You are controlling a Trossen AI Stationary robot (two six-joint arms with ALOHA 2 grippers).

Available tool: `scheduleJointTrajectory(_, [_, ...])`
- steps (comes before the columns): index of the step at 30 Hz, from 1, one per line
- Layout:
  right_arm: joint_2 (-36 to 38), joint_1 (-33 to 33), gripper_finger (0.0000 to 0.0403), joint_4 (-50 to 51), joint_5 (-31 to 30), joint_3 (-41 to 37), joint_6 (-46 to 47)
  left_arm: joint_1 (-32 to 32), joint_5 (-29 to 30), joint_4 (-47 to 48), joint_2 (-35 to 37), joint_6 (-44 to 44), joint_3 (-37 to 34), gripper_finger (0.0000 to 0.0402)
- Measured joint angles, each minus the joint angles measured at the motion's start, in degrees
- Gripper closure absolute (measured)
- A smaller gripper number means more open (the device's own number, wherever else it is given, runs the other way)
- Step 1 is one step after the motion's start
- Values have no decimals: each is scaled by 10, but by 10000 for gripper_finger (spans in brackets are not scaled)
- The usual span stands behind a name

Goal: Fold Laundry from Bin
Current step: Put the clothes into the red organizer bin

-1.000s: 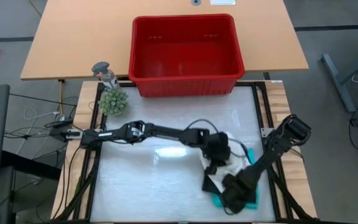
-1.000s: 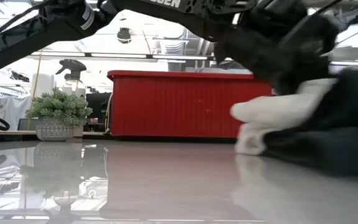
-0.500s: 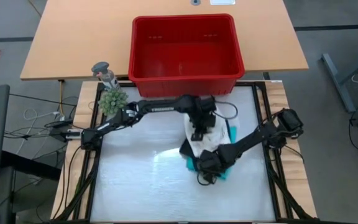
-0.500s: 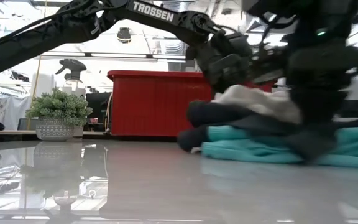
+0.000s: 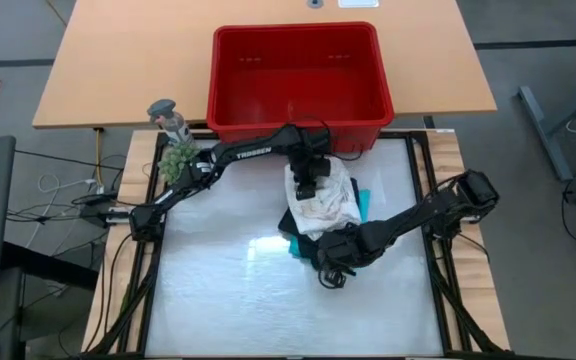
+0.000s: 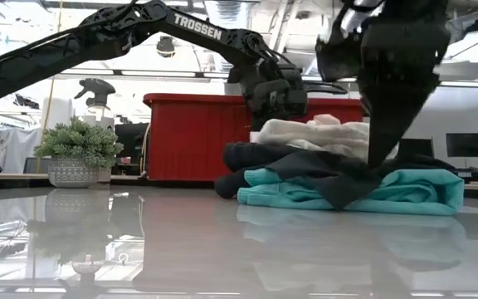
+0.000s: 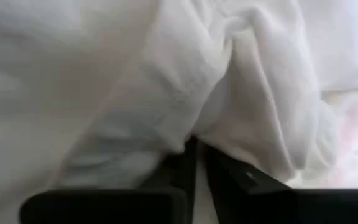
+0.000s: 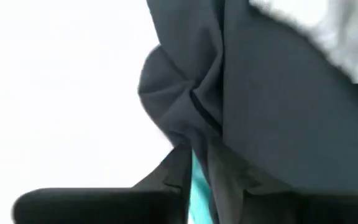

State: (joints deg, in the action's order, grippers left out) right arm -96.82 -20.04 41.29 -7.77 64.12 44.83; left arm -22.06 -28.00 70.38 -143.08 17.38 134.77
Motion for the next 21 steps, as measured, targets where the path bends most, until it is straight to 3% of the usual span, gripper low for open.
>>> scheduleJointTrajectory(9, [85, -1, 230, 6, 33, 1, 36, 1, -81, 12, 17, 55, 0, 265])
scheduleJointTrajectory(13, [128, -12, 185, 23, 35, 2, 71, -2, -120, 7, 26, 39, 0, 214])
scheduleJointTrajectory(21, [205, -55, 178, 174, -62, 2, 216, -12, -148, 23, 58, 22, 1, 163])
